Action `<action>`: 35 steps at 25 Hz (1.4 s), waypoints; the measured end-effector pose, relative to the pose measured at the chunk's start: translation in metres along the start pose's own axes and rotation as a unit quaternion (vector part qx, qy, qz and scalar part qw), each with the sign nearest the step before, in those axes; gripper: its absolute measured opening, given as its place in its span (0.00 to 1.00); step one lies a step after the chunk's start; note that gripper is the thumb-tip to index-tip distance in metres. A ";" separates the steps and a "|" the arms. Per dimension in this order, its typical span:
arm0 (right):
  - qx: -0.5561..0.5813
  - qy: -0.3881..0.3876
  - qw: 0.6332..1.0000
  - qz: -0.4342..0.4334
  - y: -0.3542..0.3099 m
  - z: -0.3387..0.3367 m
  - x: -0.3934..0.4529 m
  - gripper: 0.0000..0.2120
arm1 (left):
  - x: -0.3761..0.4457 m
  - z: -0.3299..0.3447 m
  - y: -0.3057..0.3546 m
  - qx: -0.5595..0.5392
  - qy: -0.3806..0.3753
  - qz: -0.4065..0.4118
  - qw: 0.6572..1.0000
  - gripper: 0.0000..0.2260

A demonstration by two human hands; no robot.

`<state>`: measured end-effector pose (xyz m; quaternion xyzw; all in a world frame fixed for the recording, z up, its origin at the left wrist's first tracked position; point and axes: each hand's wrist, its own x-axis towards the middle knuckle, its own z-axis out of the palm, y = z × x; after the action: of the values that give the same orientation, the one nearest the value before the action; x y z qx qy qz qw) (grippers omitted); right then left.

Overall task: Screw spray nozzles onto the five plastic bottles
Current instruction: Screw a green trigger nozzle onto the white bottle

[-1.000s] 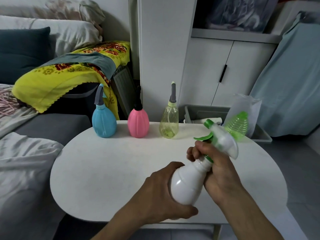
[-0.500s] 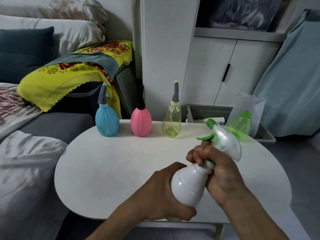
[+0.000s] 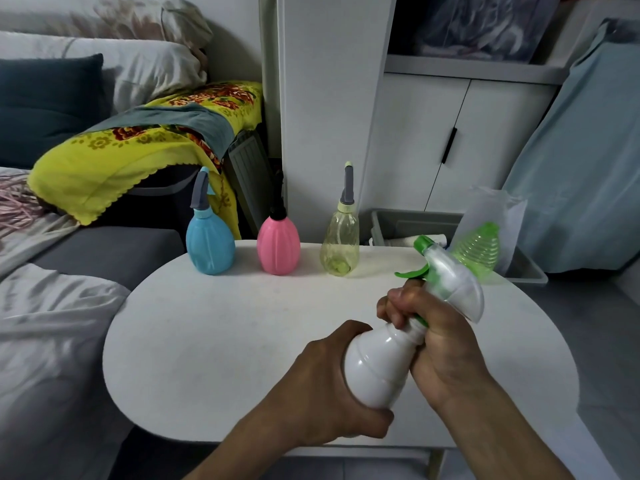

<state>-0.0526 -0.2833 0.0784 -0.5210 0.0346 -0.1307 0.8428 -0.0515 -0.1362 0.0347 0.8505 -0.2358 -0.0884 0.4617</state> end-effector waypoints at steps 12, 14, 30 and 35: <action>-0.058 -0.118 0.989 0.065 0.003 -0.018 0.010 0.08 | 0.005 -0.001 -0.012 -0.010 0.054 0.005 0.998 0.36; -0.171 -0.168 0.966 0.098 0.011 -0.020 0.009 0.21 | 0.012 -0.009 -0.014 -0.087 0.062 0.002 0.994 0.34; -0.383 0.179 0.904 -0.065 0.019 -0.088 0.181 0.20 | 0.054 -0.024 -0.048 0.037 0.132 -0.036 0.990 0.35; -0.433 0.147 0.887 -0.073 0.059 -0.097 0.204 0.22 | 0.056 -0.023 -0.054 0.076 0.139 -0.021 0.987 0.36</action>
<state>0.1358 -0.3947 -0.0027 -0.8098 0.1733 -0.2385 0.5072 0.0232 -0.1218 0.0069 0.8921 -0.1576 0.0388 0.4217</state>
